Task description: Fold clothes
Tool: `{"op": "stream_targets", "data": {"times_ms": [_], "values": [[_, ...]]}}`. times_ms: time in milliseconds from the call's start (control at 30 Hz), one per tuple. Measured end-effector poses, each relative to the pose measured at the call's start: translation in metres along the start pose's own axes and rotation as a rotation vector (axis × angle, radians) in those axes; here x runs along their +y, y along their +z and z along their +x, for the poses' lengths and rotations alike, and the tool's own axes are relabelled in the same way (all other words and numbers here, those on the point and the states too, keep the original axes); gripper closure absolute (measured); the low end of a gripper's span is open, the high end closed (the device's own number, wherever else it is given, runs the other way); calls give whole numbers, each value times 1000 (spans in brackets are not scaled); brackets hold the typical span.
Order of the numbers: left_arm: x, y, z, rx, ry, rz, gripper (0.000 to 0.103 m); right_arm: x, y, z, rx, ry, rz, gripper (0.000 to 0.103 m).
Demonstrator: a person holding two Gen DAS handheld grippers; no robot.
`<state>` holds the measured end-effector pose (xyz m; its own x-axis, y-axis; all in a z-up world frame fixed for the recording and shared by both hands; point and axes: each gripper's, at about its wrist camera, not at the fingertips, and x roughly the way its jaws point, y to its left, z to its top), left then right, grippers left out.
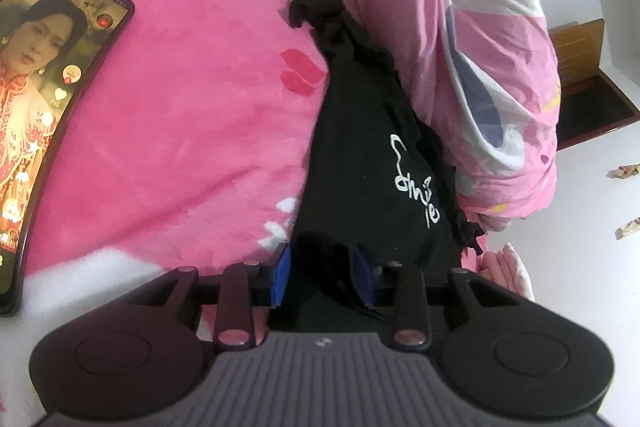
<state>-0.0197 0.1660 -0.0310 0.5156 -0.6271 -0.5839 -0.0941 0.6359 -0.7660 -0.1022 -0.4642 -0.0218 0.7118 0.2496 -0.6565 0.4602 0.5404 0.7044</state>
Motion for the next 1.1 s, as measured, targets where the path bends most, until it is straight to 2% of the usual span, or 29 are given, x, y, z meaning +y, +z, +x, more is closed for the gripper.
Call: {"op": "stream_targets", "data": {"times_ms": [133, 233, 333, 467, 633, 700, 1000, 1100], "values": [[2, 0, 4, 4, 9, -9, 90, 2, -1, 0, -6, -1, -17, 98], [0, 1, 4, 3, 14, -5, 92, 4, -2, -1, -15, 2, -34, 99], [-2, 1, 2, 3, 19, 5, 92, 7, -3, -4, -28, 11, -54, 99], [-2, 4, -3, -3, 30, -6, 79, 7, -3, -5, -30, 25, -54, 99], [-7, 10, -3, 17, -9, -27, 79, 4, -2, -4, -28, 37, -48, 99], [-9, 12, -3, 25, -23, -35, 80, 4, -2, -4, -29, 42, -46, 99], [-13, 20, 14, 78, 32, -41, 84, 0, -2, 1, -18, 48, -34, 99], [-10, 22, 18, 91, 44, -58, 94, -1, -1, 3, -10, 48, -30, 99]]}}
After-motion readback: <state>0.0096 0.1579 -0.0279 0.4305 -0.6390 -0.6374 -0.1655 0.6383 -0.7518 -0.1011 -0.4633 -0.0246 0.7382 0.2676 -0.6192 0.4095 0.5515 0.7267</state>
